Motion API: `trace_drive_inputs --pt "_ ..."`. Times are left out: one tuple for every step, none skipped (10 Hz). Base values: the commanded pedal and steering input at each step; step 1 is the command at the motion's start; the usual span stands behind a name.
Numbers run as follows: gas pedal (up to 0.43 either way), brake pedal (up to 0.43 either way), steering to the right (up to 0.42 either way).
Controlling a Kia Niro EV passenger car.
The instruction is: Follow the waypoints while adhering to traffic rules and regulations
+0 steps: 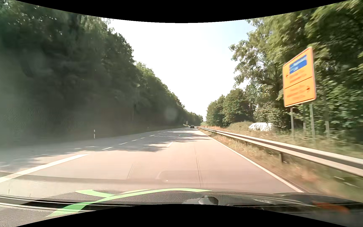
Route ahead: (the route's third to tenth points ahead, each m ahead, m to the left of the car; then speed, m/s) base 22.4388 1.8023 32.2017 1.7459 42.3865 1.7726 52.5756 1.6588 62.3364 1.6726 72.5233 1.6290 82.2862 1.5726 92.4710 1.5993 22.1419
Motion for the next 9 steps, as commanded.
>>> trace_drive_inputs --pt "0.228 0.0 -0.002" --pt "0.22 0.0 -0.002" --pt "0.22 0.0 -0.002" --pt "0.22 0.0 -0.003" --pt "0.228 0.0 -0.002" --pt "0.248 0.0 -0.002" --pt "0.248 0.0 -0.002" --pt "0.248 0.0 -0.003" --pt "0.248 0.0 -0.003"
